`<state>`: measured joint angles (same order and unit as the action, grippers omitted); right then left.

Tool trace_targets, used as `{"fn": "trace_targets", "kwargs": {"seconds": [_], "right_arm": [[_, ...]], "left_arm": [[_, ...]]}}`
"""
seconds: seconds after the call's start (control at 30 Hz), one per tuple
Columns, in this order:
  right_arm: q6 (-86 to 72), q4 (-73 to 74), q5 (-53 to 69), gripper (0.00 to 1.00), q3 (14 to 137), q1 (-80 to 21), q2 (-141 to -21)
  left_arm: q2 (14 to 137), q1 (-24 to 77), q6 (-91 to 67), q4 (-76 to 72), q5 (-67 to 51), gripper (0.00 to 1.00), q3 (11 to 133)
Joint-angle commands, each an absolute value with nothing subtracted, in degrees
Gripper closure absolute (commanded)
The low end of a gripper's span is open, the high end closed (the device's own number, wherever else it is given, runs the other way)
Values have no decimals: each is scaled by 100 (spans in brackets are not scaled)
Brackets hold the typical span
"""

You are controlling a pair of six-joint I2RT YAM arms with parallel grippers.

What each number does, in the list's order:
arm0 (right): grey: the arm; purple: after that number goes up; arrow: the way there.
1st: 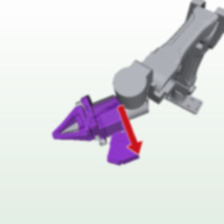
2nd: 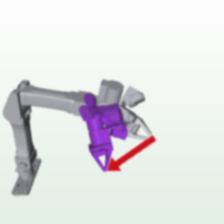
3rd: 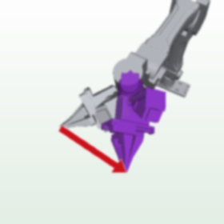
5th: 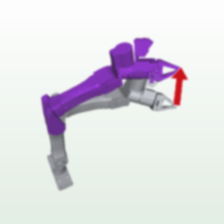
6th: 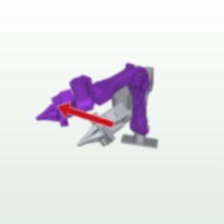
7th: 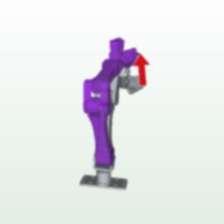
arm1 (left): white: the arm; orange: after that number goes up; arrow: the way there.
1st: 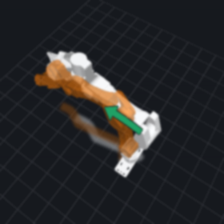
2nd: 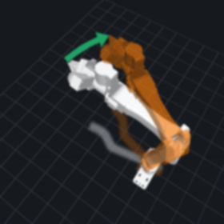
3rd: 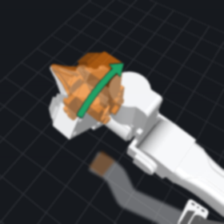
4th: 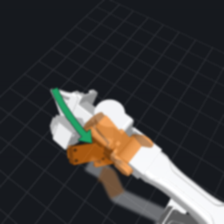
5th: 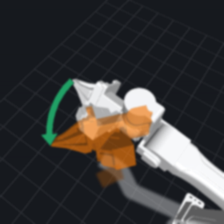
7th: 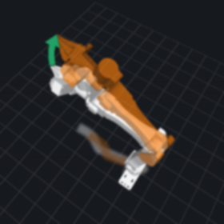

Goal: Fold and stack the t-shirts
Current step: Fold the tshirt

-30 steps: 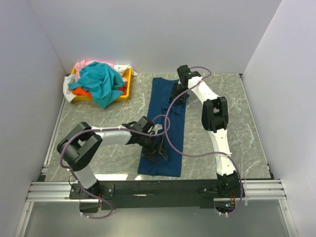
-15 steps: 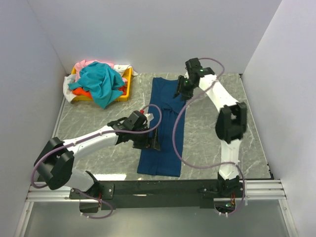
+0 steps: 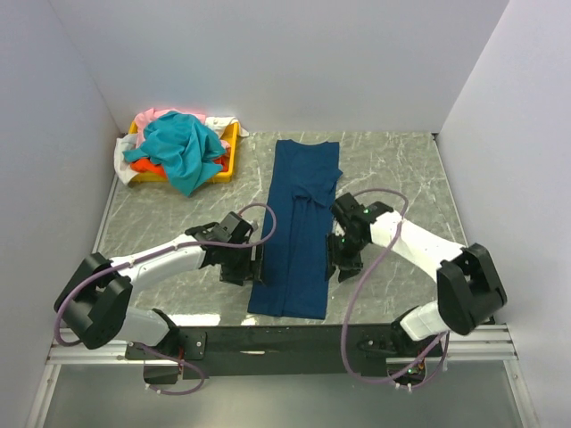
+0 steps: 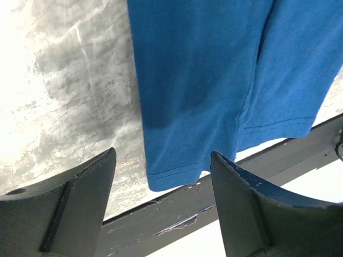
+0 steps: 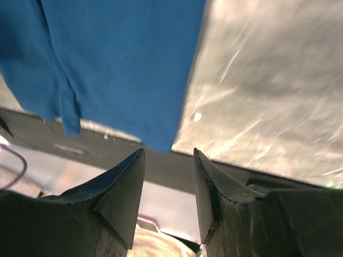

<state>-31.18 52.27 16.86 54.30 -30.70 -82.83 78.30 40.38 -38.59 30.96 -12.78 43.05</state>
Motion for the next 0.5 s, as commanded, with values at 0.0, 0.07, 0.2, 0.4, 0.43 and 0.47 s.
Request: {"fn": "trace_targets", "kwargs": {"seconds": [0.0,0.07,0.2,0.4,0.43,0.47], "right_arm": [[-3542,5106,1819,52,5283,-3471,-7858],[-3673,5063,1907,52,5054,-3760,-7831],[-3902,4861,1986,54,4817,-4121,-7804],[-4060,4773,1890,60,4843,-4517,-8190],[-4087,4772,1855,60,4878,-4578,-8235],[-4104,4764,1811,60,4878,-4614,-8348]], "left_arm": [[7629,4017,-3814,3164,-1310,24,4184],[7612,4008,-3841,3216,-1283,25,4140],[7532,4008,-3920,3217,-1292,27,4034],[7532,4017,-4052,3173,-1327,29,3938],[7541,4017,-4043,3155,-1362,29,3937],[7550,4017,-4017,3129,-1467,29,3920]]}}
